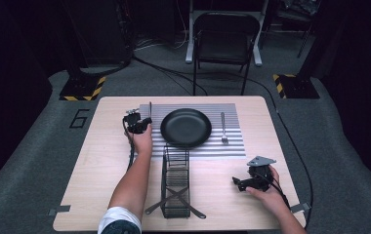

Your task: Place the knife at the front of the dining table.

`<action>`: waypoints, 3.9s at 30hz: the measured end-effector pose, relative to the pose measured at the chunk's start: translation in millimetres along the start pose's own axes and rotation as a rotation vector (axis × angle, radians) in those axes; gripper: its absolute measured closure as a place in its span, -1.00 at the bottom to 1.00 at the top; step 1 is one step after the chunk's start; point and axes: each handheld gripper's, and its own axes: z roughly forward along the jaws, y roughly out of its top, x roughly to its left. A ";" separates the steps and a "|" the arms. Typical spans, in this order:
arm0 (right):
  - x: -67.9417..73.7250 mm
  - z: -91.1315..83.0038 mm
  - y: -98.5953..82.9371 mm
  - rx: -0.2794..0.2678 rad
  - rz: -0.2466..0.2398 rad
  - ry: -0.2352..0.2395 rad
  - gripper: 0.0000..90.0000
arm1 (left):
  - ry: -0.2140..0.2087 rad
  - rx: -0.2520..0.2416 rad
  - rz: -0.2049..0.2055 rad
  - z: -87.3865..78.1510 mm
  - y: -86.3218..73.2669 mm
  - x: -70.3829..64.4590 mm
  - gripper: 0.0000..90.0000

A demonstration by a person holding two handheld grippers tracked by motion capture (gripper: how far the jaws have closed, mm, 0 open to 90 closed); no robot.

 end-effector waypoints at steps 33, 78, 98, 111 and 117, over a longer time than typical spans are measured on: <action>-0.3 0.0 -0.1 0.001 -0.005 0.000 -1.00 | 0.043 0.092 -0.026 15.9 -2.2 -0.2 0.82; -0.3 0.0 -0.1 0.001 -0.004 0.000 -1.00 | -0.011 0.049 0.017 -12.6 15.7 3.7 0.50; -0.3 0.0 -0.1 0.000 -0.005 0.000 -1.00 | -0.155 0.075 0.244 -83.0 20.2 0.7 0.08; -0.3 0.0 -0.1 0.001 -0.005 -0.001 -1.00 | -0.165 0.118 0.370 -145.7 -8.3 19.1 0.02; -0.2 0.0 -0.1 0.000 -0.005 -0.001 -1.00 | -0.182 0.160 0.441 -167.9 -22.8 27.4 0.06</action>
